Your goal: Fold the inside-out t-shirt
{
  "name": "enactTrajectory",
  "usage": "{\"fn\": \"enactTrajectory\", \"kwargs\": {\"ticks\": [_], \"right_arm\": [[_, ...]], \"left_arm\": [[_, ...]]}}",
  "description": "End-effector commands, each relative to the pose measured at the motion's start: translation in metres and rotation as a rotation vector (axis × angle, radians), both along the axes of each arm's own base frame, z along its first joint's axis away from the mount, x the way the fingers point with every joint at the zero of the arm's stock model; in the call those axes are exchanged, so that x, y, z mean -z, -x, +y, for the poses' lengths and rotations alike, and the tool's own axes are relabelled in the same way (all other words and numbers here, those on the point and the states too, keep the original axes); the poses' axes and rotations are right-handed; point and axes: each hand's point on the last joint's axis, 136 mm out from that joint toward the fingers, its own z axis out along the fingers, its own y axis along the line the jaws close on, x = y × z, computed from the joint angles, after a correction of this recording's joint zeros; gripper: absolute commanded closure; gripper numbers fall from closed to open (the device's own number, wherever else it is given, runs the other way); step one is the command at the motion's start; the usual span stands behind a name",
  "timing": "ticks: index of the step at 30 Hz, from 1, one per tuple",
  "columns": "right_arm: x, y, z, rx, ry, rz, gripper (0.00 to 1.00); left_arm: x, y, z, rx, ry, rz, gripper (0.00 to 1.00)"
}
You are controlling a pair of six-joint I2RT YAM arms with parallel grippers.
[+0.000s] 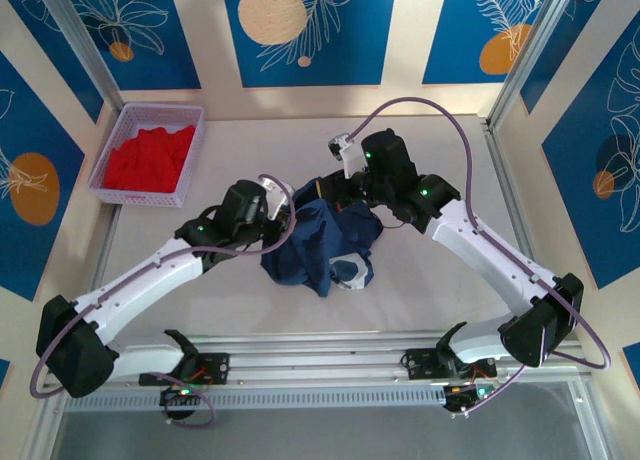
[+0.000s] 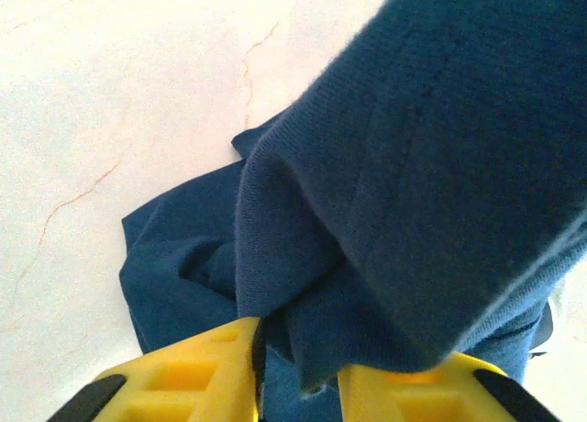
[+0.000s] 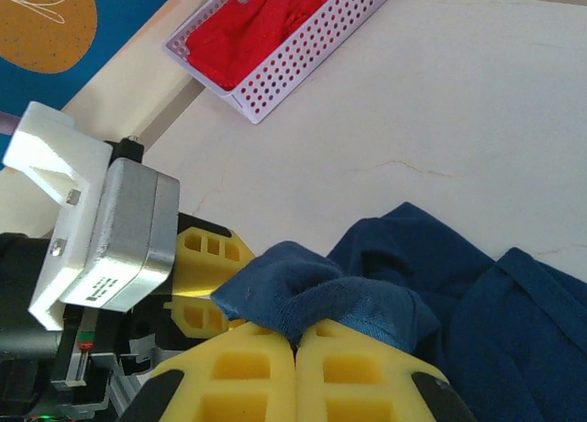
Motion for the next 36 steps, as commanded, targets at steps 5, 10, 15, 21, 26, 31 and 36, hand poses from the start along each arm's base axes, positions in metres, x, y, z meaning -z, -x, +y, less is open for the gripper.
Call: {"fn": "enactTrajectory", "kwargs": {"ticks": [5,10,15,21,26,31,36], "right_arm": [[-0.009,-0.007,-0.005,0.031,-0.006,-0.021,1.0],[-0.008,-0.014,-0.007,0.072,0.002,-0.033,1.0],[-0.006,-0.017,0.013,0.073,-0.036,-0.038,0.96],[0.015,0.003,0.034,-0.063,-0.016,0.058,0.69],[0.031,0.019,-0.002,-0.008,0.016,0.09,0.46],[0.091,0.019,-0.054,0.182,0.124,0.219,0.42],[0.167,0.038,-0.07,0.238,0.238,0.398,0.4]], "left_arm": [[-0.026,0.001,-0.005,0.021,0.046,-0.048,0.95],[-0.038,0.018,0.004,-0.003,0.139,-0.002,1.0],[-0.053,0.03,0.029,-0.071,0.255,0.07,1.0],[-0.051,0.024,0.072,-0.217,0.309,0.157,1.0],[-0.042,0.011,0.101,-0.33,0.345,0.212,1.0],[-0.038,0.002,0.117,-0.39,0.364,0.232,1.0],[-0.043,-0.001,0.12,-0.399,0.374,0.216,1.0]]}}
